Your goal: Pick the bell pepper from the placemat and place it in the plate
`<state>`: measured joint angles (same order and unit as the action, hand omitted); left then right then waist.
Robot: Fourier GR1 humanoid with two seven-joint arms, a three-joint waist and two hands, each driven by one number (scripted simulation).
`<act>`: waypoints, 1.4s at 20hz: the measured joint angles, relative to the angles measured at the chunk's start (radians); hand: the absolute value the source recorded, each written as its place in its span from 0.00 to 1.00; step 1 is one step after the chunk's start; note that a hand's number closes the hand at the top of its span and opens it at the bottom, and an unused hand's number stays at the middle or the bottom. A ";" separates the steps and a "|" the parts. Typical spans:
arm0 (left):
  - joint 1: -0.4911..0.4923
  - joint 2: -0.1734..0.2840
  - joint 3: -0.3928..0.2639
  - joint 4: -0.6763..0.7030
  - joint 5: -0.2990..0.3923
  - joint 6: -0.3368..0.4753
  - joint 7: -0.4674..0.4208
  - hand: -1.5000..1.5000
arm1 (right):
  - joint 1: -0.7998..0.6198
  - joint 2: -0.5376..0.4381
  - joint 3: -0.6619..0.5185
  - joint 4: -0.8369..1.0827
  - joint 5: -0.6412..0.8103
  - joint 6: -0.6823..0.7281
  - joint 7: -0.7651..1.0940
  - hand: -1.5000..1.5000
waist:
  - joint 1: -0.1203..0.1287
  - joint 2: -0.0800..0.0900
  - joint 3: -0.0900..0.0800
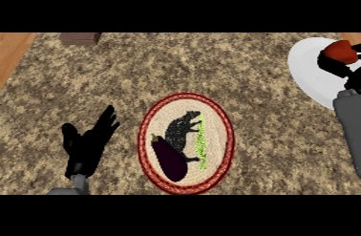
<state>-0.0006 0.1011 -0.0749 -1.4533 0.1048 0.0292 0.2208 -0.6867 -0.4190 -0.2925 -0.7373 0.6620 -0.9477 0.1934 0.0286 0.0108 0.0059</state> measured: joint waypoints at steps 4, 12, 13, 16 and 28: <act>-0.006 -0.002 -0.002 -0.005 0.002 -0.006 0.001 0.50 | -0.023 -0.056 -0.076 0.111 -0.101 0.006 -0.159 1.00 | 0.013 0.006 0.001; -0.022 -0.007 -0.014 0.001 -0.009 -0.014 -0.010 0.50 | -0.056 -0.182 -0.137 0.369 -0.153 0.166 -0.209 0.00 | 0.037 0.018 0.001; -0.024 -0.007 -0.014 0.000 -0.008 -0.014 -0.010 0.50 | -0.056 -0.189 -0.137 0.396 -0.154 0.198 -0.210 0.00 | 0.040 0.019 0.002; -0.031 -0.014 -0.020 0.001 -0.013 -0.009 -0.004 0.50 | -0.072 -0.218 -0.149 0.448 -0.168 0.284 -0.234 0.00 | 0.047 0.024 0.004; -0.031 -0.016 -0.009 0.010 -0.012 -0.006 -0.008 0.50 | -0.068 -0.218 -0.367 0.429 -0.399 0.403 -0.568 0.00 | 0.033 0.020 0.007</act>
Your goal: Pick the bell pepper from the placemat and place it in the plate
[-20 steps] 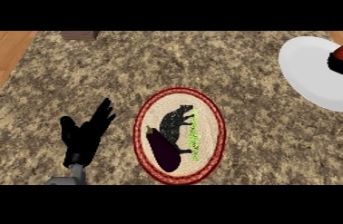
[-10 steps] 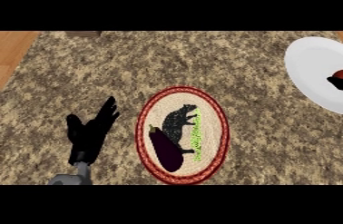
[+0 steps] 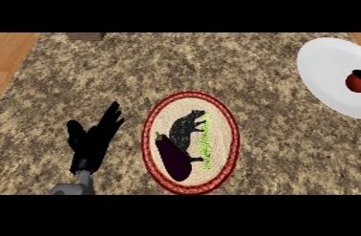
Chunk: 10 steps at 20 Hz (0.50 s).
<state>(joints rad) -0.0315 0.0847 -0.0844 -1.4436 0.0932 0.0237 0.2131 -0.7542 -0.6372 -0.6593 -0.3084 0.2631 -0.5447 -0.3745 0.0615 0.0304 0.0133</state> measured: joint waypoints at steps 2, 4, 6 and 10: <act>0.007 0.005 0.003 -0.002 0.002 -0.006 -0.010 0.50 | 0.012 -0.009 -0.040 0.007 -0.039 0.022 -0.044 0.00 | -0.002 -0.002 -0.001; 0.009 0.002 0.004 -0.001 0.004 -0.003 -0.002 0.50 | 0.029 -0.019 -0.076 0.017 -0.077 0.061 -0.085 0.00 | -0.007 -0.004 -0.002; 0.016 -0.002 0.001 -0.005 -0.002 0.003 -0.002 0.50 | 0.042 -0.030 -0.099 0.033 -0.106 0.121 -0.113 0.00 | -0.014 -0.009 -0.003; 0.033 0.007 0.013 -0.009 -0.001 0.002 -0.009 0.50 | 0.094 -0.053 -0.128 0.052 -0.155 0.286 -0.172 0.00 | -0.028 -0.017 -0.005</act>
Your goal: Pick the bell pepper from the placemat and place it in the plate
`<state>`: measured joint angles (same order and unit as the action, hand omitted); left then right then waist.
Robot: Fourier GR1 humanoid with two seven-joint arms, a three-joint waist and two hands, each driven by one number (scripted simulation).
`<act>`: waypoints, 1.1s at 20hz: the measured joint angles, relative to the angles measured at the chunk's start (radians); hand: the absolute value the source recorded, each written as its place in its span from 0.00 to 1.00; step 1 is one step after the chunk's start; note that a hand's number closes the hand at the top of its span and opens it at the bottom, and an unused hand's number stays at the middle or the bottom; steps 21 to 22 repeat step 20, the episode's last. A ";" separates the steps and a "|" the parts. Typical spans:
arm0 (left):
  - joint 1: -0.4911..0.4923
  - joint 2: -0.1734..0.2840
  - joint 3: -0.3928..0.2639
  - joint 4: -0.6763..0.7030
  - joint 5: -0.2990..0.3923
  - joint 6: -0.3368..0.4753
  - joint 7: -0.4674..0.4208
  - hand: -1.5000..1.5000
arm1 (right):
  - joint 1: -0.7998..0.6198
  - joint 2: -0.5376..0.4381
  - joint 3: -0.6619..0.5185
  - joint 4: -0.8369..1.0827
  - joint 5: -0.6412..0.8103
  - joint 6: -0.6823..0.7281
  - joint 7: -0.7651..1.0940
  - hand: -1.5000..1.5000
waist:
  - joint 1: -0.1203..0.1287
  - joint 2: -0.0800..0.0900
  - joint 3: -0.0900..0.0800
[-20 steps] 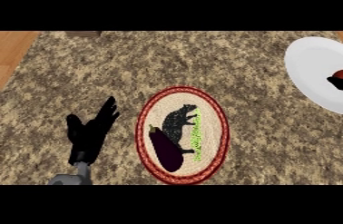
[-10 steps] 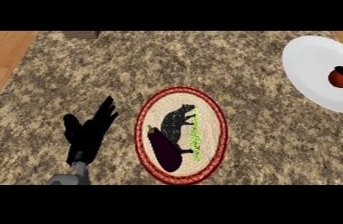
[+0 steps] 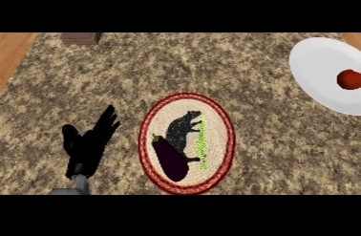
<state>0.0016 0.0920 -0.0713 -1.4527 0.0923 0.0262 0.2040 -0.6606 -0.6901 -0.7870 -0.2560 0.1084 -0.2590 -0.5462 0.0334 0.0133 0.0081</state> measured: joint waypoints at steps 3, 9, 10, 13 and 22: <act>0.013 -0.009 -0.009 -0.017 -0.009 0.012 0.013 0.50 | 0.045 -0.004 0.007 0.011 -0.011 0.092 -0.039 0.00 | -0.007 -0.005 -0.001; 0.011 0.005 0.017 -0.011 0.004 -0.003 0.026 0.50 | 0.129 -0.003 0.049 0.005 -0.015 0.190 -0.084 0.00 | -0.019 -0.011 -0.004; 0.008 0.004 0.019 0.005 0.002 -0.007 0.010 0.50 | 0.144 -0.001 0.058 0.004 -0.012 0.194 -0.092 0.00 | -0.020 -0.012 -0.003; 0.004 0.007 0.025 -0.003 -0.001 -0.005 0.026 0.50 | 0.194 0.014 0.087 -0.023 -0.013 0.206 -0.105 0.00 | -0.026 -0.014 -0.004; 0.014 -0.008 0.028 -0.001 -0.013 -0.002 0.009 0.50 | 0.296 0.060 0.145 -0.132 -0.041 0.196 -0.087 0.00 | -0.033 -0.017 -0.006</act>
